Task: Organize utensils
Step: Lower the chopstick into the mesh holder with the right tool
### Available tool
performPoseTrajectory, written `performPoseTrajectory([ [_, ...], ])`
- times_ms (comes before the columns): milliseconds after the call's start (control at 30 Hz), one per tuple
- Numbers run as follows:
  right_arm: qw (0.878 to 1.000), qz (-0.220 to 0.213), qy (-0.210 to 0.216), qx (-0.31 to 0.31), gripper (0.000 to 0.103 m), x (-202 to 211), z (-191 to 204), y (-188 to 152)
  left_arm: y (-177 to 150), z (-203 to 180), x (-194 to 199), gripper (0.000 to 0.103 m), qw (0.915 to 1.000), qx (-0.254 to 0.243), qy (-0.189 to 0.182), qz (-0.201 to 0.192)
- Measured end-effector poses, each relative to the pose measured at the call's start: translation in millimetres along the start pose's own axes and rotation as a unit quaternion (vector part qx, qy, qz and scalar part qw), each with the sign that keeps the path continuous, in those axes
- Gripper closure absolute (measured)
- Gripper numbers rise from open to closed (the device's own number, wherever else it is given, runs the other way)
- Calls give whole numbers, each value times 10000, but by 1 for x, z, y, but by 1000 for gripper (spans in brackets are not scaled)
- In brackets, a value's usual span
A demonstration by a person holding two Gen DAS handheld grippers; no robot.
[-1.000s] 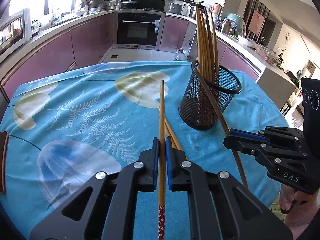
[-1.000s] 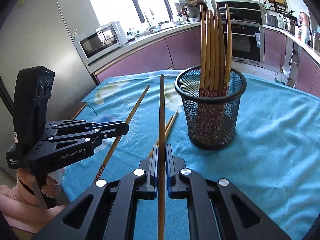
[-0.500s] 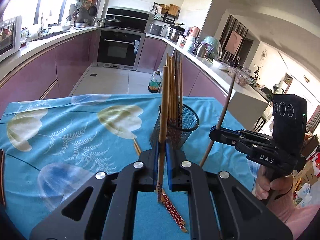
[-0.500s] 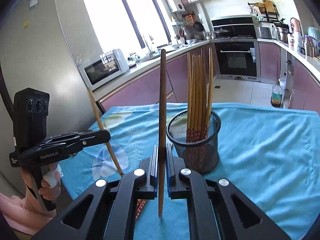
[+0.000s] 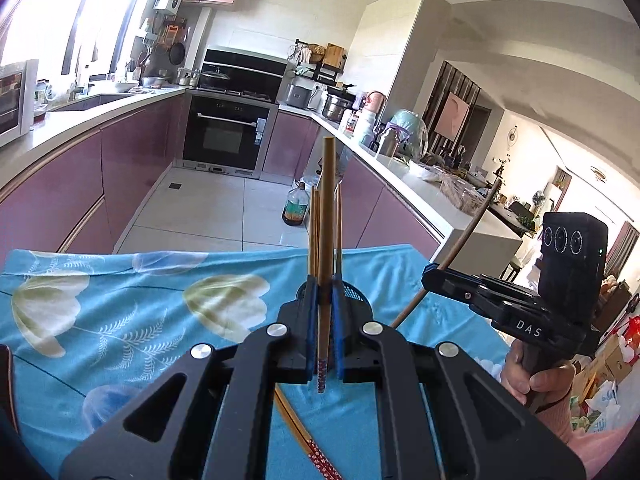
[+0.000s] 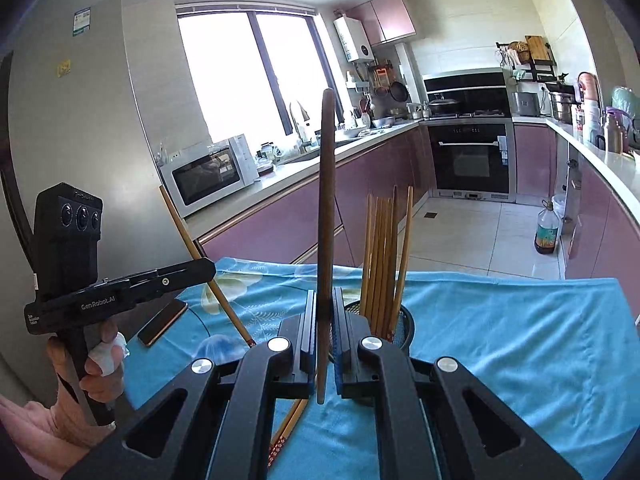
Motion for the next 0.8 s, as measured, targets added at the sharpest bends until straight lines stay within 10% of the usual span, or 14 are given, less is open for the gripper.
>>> performPoseTrajectory([
  [800,9992,-120,-366,75,97,-18,-27,30,39,-35,-48,96,9991,-393,150,32],
])
Point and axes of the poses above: each gripper's, at about its wrist camera, not at the fingertips, and x roughly against the way its jaws point, z to its left, y to its top, the point moved 7 cm from there along -x, roughly the way its jaws point, and after that the axes turned 14 degrees about x, right-handed, at the moved point
